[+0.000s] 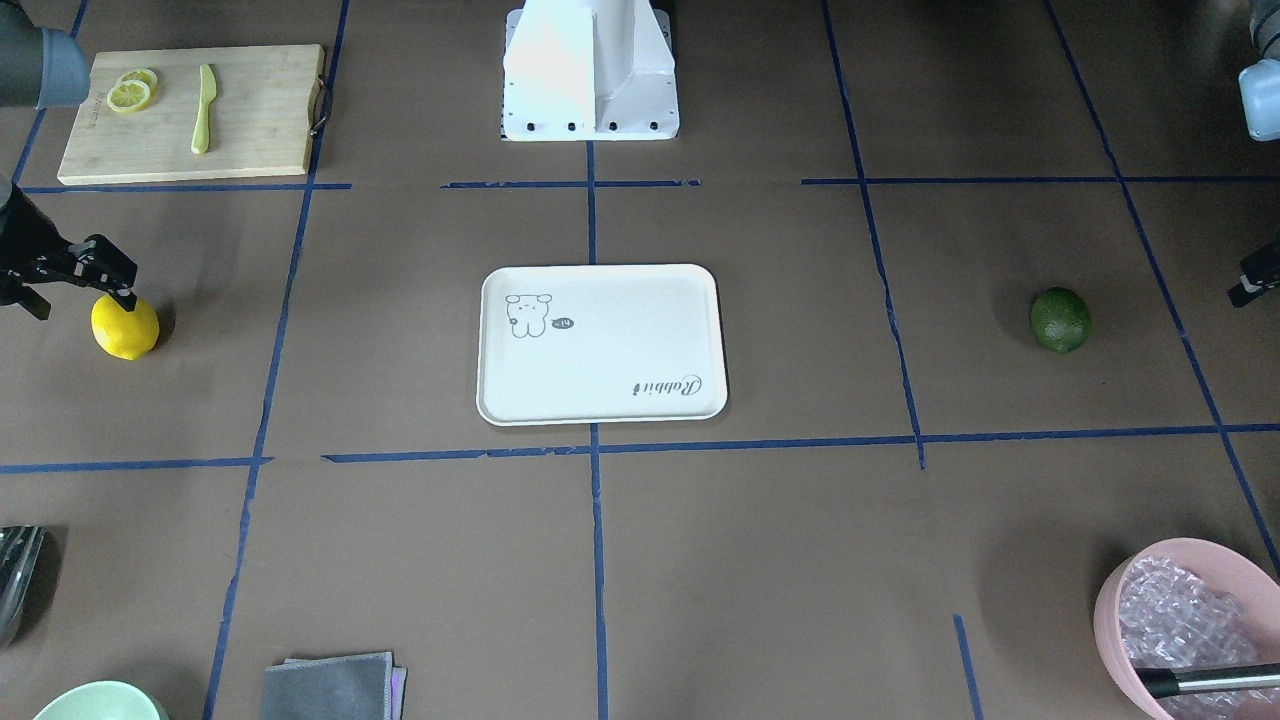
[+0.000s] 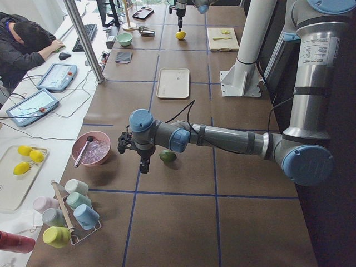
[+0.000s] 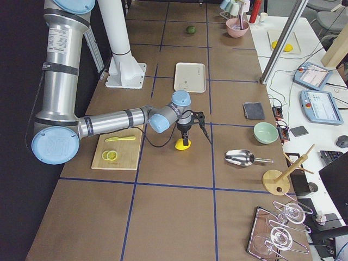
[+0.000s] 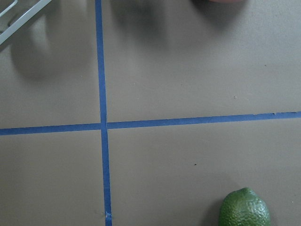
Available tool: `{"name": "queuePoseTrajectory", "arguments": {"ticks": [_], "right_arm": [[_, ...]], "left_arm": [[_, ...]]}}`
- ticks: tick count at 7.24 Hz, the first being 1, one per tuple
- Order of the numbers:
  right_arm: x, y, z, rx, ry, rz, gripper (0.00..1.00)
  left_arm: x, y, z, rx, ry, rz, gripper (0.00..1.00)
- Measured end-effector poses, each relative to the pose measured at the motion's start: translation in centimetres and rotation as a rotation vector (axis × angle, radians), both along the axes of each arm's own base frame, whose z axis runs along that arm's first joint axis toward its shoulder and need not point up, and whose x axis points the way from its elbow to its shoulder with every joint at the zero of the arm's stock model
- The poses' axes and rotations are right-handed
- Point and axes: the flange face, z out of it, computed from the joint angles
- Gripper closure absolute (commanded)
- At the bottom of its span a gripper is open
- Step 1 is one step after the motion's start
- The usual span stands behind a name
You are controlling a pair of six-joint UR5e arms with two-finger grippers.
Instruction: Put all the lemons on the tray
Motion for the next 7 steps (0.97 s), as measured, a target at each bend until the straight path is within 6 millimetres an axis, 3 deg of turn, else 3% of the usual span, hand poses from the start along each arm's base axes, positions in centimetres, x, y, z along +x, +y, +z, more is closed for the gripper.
{"name": "queuePoseTrajectory", "arguments": {"ticks": [2, 3, 5, 7], "right_arm": [[-2.1, 0.5, 1.4, -0.005, 0.029, -0.035, 0.00], [-2.8, 0.7, 1.9, -0.010, 0.037, -0.049, 0.08], [-3.8, 0.6, 2.2, -0.008, 0.041, -0.069, 0.42], [-4.4, 0.1, 2.0, 0.001, 0.041, -0.071, 0.83]], "left_arm": [[0.3, 0.0, 0.1, -0.001, 0.000, 0.006, 0.00], [0.4, 0.0, 0.0, -0.001, 0.000, 0.008, 0.00], [0.8, 0.0, 0.2, -0.002, -0.001, 0.016, 0.00], [2.6, 0.1, 0.1, -0.021, 0.001, 0.032, 0.00]]}}
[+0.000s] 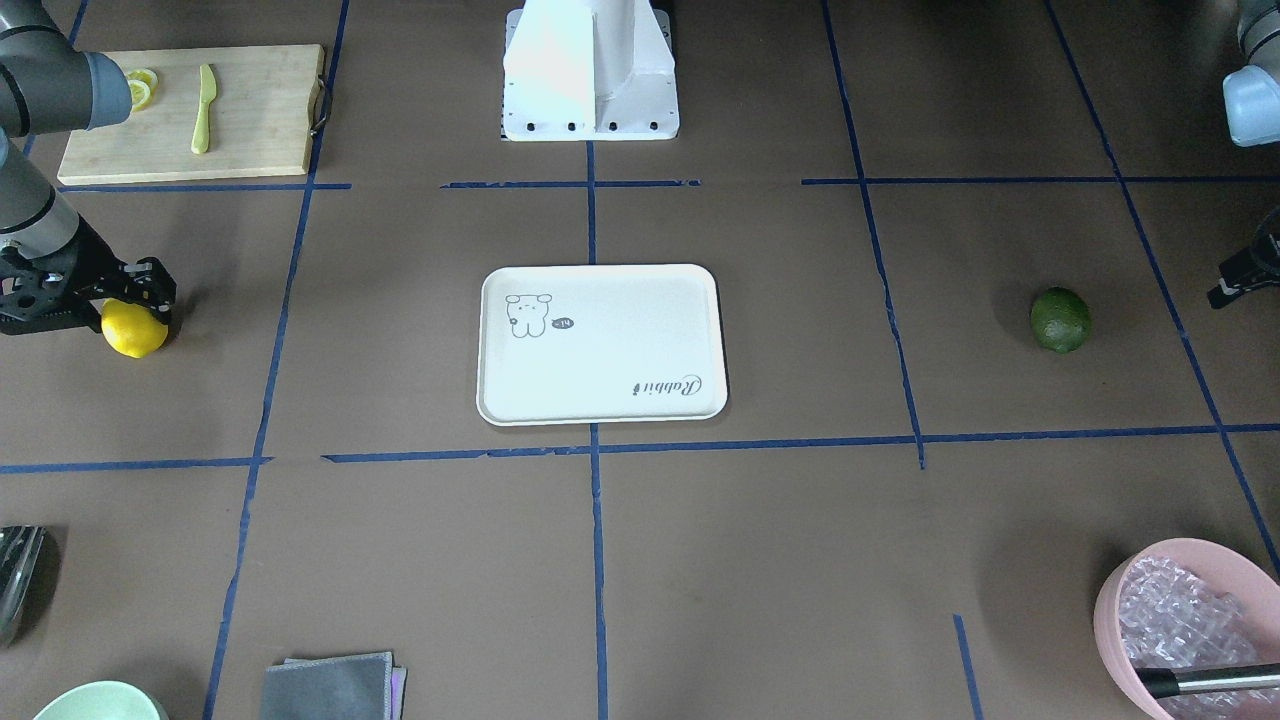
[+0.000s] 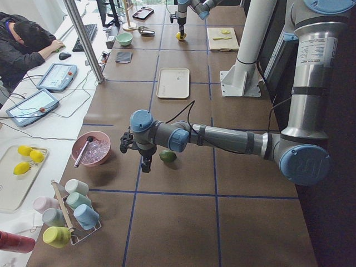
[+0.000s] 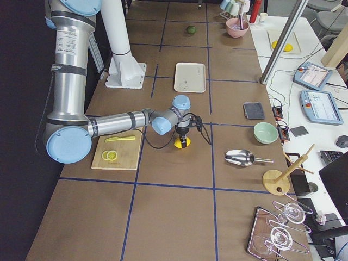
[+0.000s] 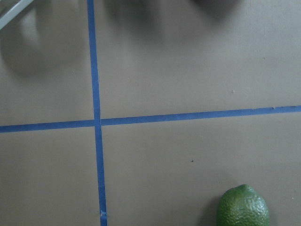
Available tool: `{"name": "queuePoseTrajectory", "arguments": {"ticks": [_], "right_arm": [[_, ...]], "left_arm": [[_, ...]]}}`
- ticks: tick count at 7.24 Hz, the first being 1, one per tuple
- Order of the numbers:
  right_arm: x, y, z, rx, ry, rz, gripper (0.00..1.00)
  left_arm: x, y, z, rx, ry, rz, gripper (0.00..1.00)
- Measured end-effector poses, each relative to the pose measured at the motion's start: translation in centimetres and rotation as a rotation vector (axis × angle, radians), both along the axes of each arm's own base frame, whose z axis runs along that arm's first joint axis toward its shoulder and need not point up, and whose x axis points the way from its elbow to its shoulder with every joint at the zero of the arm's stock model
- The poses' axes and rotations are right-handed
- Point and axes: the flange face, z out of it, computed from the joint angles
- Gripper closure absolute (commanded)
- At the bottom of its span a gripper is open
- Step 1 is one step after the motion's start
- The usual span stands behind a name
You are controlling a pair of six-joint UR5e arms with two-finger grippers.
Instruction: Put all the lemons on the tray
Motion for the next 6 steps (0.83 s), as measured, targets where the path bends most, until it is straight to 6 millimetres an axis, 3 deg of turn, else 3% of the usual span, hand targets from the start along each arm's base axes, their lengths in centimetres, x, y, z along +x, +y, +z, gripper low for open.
{"name": "queuePoseTrajectory", "arguments": {"ticks": [1, 3, 6], "right_arm": [[0.1, -0.1, -0.1, 0.004, -0.001, 0.001, 0.96], [1.5, -0.3, -2.0, 0.020, -0.029, 0.019, 0.99], [5.3, -1.4, -9.6, -0.013, -0.114, 0.057, 0.99]], "left_arm": [[1.4, 0.1, -0.3, -0.014, 0.006, -0.005, 0.00], [4.6, 0.3, -1.1, -0.033, 0.020, -0.012, 0.00], [9.2, 0.9, -1.1, -0.004, -0.044, -0.030, 0.00]]}}
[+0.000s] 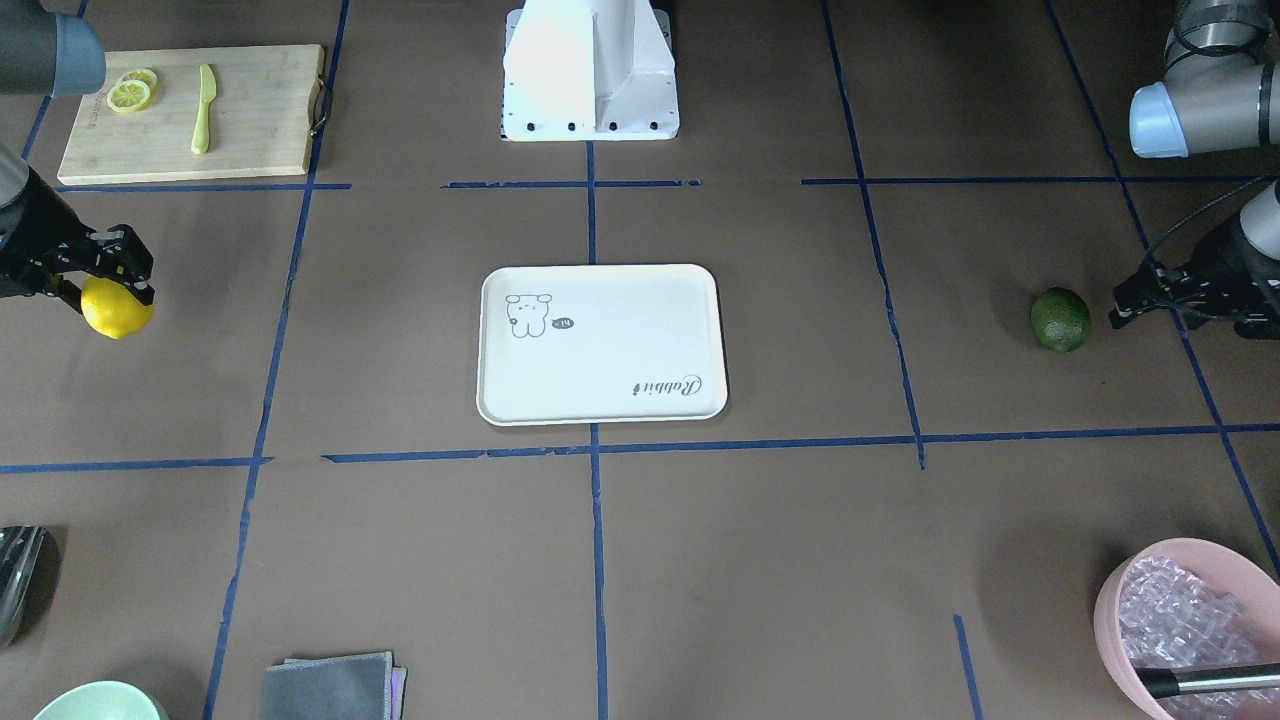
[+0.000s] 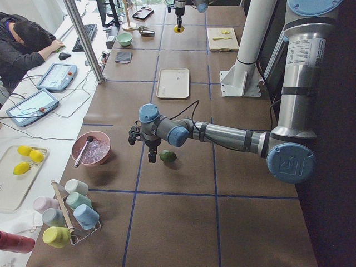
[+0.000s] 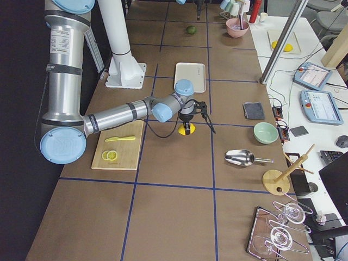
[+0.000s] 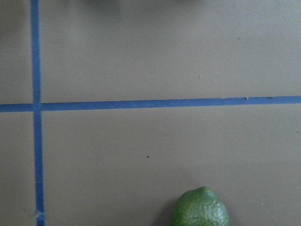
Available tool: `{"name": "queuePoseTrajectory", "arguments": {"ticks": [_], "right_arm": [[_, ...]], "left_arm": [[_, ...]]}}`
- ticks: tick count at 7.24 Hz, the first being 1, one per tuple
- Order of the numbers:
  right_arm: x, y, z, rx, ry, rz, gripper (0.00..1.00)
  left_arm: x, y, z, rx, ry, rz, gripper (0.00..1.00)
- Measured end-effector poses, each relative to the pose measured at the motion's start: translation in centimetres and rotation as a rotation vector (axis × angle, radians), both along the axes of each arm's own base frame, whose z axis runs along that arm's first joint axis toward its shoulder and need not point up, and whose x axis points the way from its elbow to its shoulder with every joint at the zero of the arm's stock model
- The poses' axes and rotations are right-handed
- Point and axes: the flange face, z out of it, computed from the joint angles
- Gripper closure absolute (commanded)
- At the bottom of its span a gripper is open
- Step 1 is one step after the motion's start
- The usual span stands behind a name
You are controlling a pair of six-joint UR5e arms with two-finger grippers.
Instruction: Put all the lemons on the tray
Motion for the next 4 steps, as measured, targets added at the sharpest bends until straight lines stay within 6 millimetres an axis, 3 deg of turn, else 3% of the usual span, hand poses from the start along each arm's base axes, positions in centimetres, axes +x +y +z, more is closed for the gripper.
{"name": "queuePoseTrajectory", "arguments": {"ticks": [2, 4], "right_arm": [[0.1, -1.5, -7.0, -0.019, -0.015, 0.012, 0.99], [-1.3, -3.8, -14.6, -0.032, -0.016, 0.019, 0.99]], "left_arm": [[1.7, 1.6, 1.2, 0.012, -0.002, -0.008, 0.00], [4.6, 3.9, 1.8, 0.015, 0.021, -0.024, 0.00]]}}
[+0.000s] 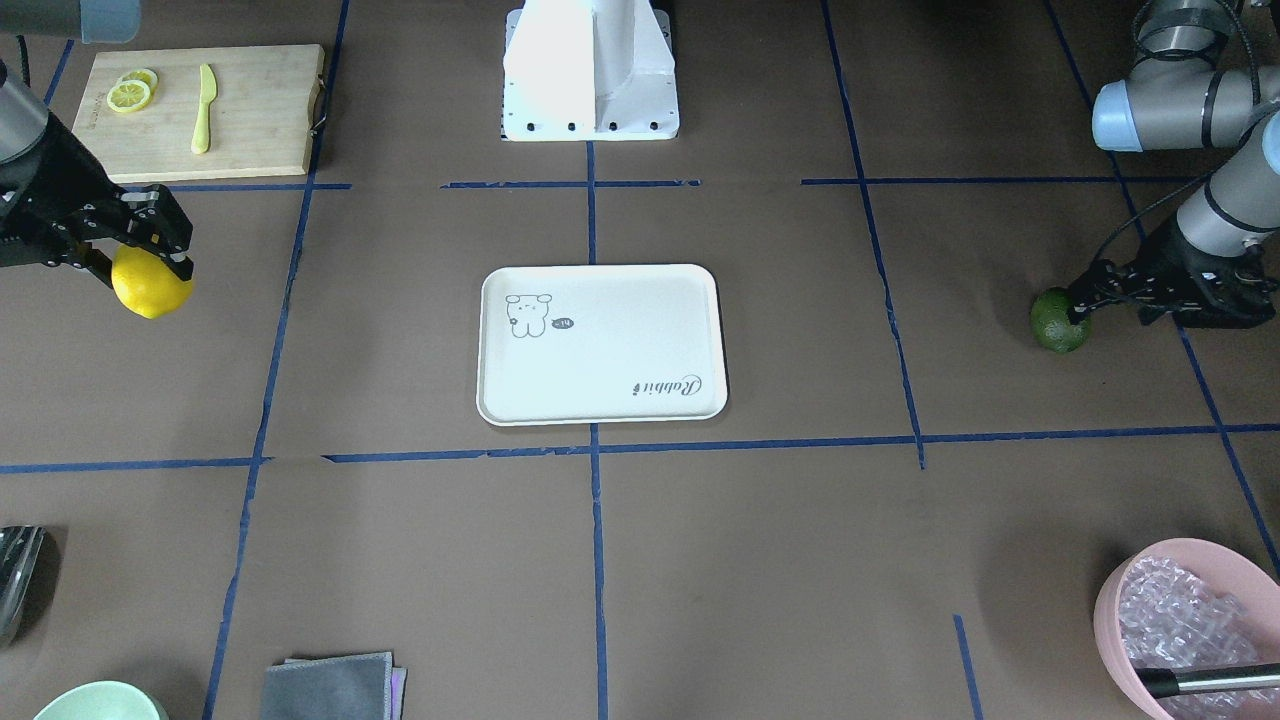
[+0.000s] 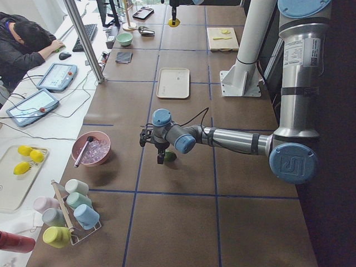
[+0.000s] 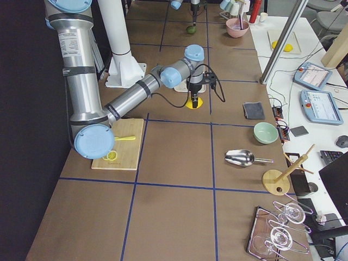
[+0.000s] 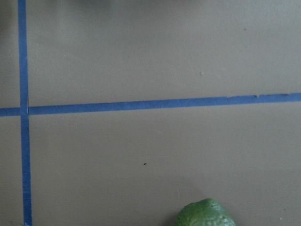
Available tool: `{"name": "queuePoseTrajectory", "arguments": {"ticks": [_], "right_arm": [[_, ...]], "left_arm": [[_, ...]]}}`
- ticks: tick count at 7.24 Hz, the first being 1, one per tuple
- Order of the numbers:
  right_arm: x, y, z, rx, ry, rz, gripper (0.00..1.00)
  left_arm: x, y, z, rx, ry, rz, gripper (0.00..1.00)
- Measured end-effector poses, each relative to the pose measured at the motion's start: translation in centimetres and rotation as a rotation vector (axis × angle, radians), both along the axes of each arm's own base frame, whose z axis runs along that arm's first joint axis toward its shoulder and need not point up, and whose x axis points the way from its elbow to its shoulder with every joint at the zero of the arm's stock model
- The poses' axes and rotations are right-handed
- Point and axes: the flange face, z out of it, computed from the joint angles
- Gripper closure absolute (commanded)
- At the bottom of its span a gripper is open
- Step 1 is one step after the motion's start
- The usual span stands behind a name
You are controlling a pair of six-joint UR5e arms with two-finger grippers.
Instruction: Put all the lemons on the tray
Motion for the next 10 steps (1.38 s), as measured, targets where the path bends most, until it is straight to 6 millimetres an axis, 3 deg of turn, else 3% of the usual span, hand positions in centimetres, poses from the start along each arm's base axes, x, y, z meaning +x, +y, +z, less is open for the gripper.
{"name": "queuePoseTrajectory", "arguments": {"ticks": [2, 3, 5, 6, 7, 8, 9, 10], "right_arm": [[-1.2, -0.8, -5.4, 0.001, -0.003, -0.009, 0.99], [-2.8, -0.7, -7.7, 0.004, -0.010, -0.026, 0.99], [-8.6, 0.7, -11.8, -0.032, -0.031, -0.043, 0.99], [-12.0, 1.9, -13.3, -0.041, -0.027, -0.048, 0.99], [-16.0, 3.2, -14.4, -0.038, -0.006, -0.052, 0.99], [-19.6, 4.0, -15.4, -0.034, 0.016, -0.051, 0.99], [-22.7, 4.3, -16.1, -0.030, 0.034, -0.054, 0.99], [-25.1, 4.3, -16.4, -0.023, 0.043, -0.058, 0.99]], "left_arm": [[1.8, 1.2, 0.5, -0.007, 0.004, 0.007, 0.00], [2.3, 1.5, 0.8, -0.011, 0.003, 0.013, 0.00], [3.0, 1.6, 1.1, -0.015, 0.000, 0.025, 0.05], [3.3, 1.3, 1.4, -0.018, -0.003, 0.027, 0.14], [3.5, 1.0, 1.6, -0.020, -0.004, 0.028, 0.37], [3.7, 0.8, 1.6, -0.022, -0.004, 0.027, 0.72], [3.7, 0.7, 1.3, -0.020, -0.001, 0.025, 0.93], [3.6, 0.7, 0.5, -0.012, 0.008, 0.023, 1.00]]}}
